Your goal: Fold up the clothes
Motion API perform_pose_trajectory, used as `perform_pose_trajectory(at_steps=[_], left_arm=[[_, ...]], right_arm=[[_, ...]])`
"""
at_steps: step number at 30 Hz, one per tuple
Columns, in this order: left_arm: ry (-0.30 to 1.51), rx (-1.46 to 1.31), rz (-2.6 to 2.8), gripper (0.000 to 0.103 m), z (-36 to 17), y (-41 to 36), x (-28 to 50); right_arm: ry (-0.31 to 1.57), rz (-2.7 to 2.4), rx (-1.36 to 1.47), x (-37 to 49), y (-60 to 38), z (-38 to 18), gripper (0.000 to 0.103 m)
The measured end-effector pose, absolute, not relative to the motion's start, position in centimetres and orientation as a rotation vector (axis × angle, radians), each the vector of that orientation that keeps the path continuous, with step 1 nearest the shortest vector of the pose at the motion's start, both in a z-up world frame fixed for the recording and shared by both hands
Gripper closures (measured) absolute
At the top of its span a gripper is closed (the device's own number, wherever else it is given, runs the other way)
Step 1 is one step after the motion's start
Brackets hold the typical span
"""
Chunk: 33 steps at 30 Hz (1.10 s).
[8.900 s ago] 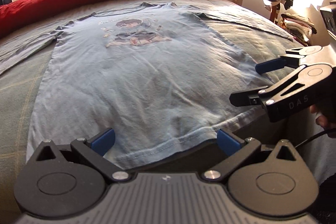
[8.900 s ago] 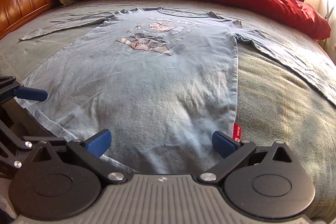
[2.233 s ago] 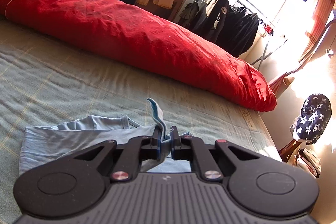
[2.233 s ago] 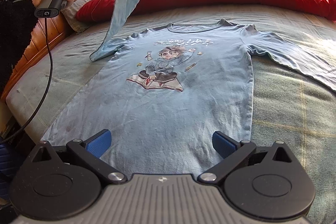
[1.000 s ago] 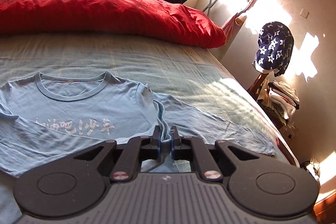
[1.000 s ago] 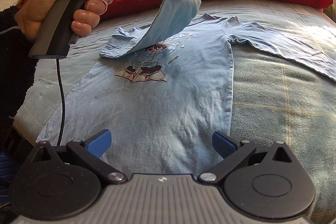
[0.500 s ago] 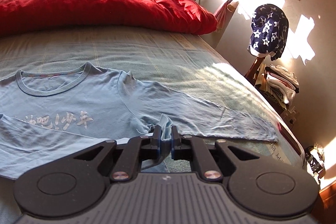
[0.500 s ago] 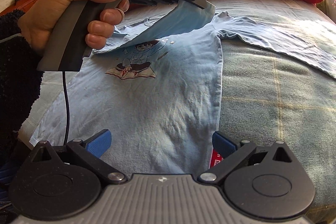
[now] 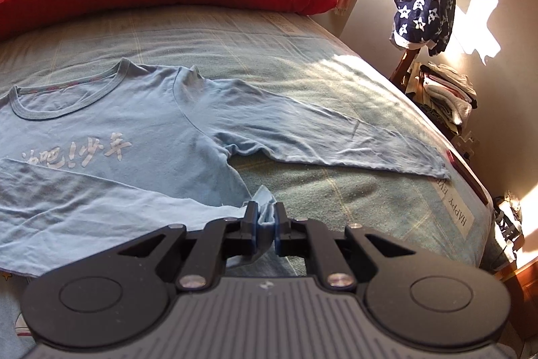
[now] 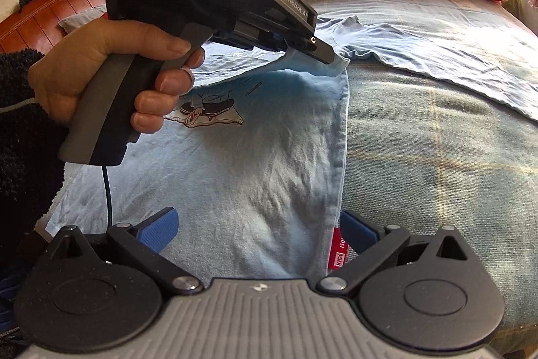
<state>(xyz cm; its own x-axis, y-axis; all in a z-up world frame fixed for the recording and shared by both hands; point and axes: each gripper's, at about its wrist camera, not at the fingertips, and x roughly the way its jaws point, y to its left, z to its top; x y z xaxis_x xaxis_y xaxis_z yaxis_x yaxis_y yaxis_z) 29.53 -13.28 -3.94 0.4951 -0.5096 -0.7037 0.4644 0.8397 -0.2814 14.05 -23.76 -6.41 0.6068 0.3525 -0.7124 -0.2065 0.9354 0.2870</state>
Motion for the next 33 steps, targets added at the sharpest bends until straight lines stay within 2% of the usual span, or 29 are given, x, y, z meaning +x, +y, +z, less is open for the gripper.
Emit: perform_pose_trajectory(at_steps=[2, 5, 7, 9, 13, 16, 20, 33], left_arm=[[0.881, -0.049, -0.603, 0.093, -4.2, -13.3, 29.2], [0.877, -0.057, -0.619, 0.086, -3.5, -13.0, 28.8], [0.859, -0.064, -0.636, 0.078, -2.8, -12.7, 28.6], [0.837, -0.064, -0.650, 0.061, -1.8, -12.4, 28.3], [0.803, -0.040, -0.626, 0.059, -0.6, -11.2, 27.5], [0.831, -0.073, -0.564, 0.054, -0.8, -8.7, 27.5], [0.854, -0.153, -0.475, 0.041, -2.1, -4.3, 27.7], [0.837, -0.381, -0.172, 0.023, -7.0, 10.2, 30.2]], right_arm=[[0.863, 0.326, 0.183, 14.1, -23.7, -6.5, 0.000], [0.862, 0.327, 0.182, 14.0, -23.7, -6.4, 0.000], [0.862, 0.326, 0.182, 13.9, -23.6, -6.3, 0.000], [0.862, 0.327, 0.180, 13.9, -23.4, -6.3, 0.000], [0.864, 0.329, 0.165, 13.7, -23.0, -6.1, 0.000], [0.859, 0.330, 0.156, 13.8, -23.0, -5.8, 0.000], [0.858, 0.337, 0.161, 14.5, -23.0, -5.3, 0.000], [0.819, 0.375, 0.057, 21.0, -22.4, -3.1, 0.000]])
